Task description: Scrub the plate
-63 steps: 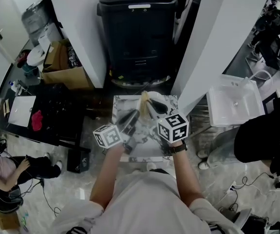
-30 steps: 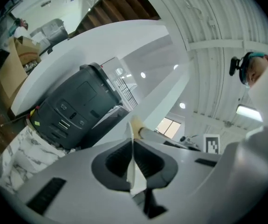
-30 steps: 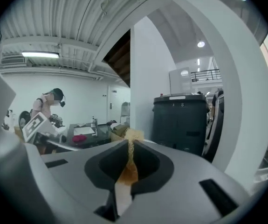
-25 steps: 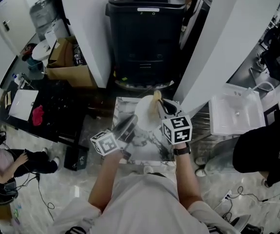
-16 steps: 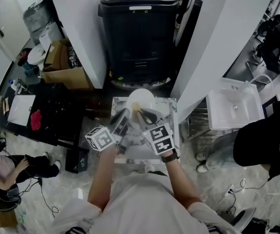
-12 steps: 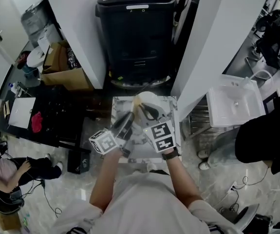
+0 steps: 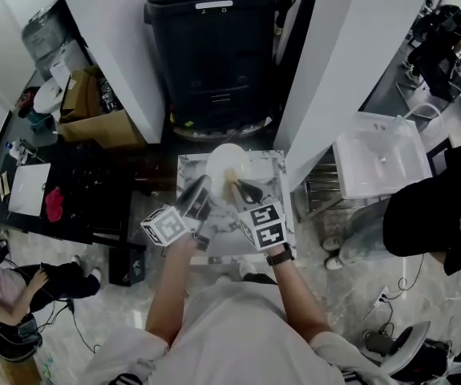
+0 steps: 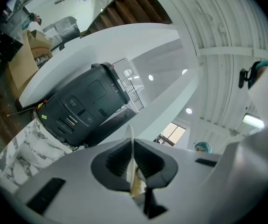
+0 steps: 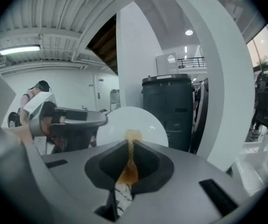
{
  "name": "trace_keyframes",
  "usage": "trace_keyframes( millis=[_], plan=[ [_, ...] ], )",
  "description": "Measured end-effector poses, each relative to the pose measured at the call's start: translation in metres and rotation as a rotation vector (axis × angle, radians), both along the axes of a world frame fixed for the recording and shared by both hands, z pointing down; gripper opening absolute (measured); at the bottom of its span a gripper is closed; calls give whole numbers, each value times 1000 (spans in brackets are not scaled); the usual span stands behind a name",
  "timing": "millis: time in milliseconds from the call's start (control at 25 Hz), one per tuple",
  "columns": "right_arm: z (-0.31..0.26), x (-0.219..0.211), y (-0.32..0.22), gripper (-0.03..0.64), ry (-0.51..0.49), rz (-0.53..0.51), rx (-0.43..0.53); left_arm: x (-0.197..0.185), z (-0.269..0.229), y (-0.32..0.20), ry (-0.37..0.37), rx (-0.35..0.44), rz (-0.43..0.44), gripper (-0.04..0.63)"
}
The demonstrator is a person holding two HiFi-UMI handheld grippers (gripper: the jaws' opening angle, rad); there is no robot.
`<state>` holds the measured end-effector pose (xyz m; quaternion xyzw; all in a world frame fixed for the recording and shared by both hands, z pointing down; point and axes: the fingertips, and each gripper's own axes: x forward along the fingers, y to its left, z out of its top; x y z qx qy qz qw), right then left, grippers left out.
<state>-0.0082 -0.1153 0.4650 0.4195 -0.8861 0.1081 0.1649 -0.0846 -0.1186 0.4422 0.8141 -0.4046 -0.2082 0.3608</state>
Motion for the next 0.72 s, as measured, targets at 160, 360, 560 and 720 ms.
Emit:
trace_keyframes(
  millis=[160, 360, 560, 720],
  plan=[
    [-14, -8, 5, 35, -91, -3, 18, 7, 31, 4, 2, -66, 16, 17],
    [-14, 50, -14, 35, -110, 208, 55, 24, 70, 21, 32, -163, 69, 17],
    [3, 95, -21, 35, -146, 318, 23, 25, 113, 26, 5, -250, 77, 17],
    [19, 103, -19, 35, -139, 330, 16, 22, 150, 23, -29, -329, 65, 17]
  ],
)
